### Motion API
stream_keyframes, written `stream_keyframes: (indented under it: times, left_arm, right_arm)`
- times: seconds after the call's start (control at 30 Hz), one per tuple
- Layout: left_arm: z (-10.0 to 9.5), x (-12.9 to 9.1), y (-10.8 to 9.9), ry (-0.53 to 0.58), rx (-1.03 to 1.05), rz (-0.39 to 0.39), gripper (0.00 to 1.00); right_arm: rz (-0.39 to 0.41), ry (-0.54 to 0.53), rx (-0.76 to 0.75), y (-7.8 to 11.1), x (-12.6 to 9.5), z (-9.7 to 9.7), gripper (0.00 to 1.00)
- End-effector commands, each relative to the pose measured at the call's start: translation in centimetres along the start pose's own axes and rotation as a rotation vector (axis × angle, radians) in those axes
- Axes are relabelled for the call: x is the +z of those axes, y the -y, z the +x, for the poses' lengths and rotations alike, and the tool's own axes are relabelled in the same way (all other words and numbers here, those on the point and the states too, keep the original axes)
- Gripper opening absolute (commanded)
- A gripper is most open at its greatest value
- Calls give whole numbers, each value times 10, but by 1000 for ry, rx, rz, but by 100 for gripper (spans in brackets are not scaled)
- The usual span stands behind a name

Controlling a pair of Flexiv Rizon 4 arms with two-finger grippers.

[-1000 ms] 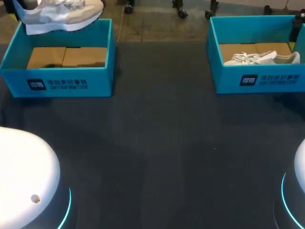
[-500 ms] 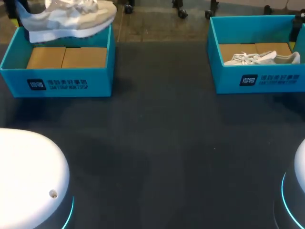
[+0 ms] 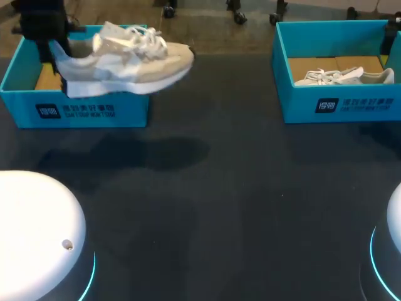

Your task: Take the shoe out of the shoebox, open the shoe tongue, remove and reinsert the insole, then place the shoe into the shoebox

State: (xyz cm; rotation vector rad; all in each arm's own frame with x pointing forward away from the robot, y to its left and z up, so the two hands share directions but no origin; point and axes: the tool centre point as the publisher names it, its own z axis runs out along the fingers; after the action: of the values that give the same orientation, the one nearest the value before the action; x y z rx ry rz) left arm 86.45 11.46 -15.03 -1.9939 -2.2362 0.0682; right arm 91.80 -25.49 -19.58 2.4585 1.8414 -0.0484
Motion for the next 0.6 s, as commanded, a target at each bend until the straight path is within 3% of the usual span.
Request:
stream_keyframes:
  times: [0.03, 0.4, 0.6]
  left_arm:
    - [-12, 1, 28, -9, 18, -281, 0]
    - [-12, 1, 28, -9, 18, -281, 0]
    - [-47, 39, 68, -2, 139, -273, 0]
  right_arm:
    - [0, -1, 0, 0, 0, 0, 100]
    - [0, -1, 0, 0, 0, 0, 100]
    - [0, -1, 0, 0, 0, 0, 100]
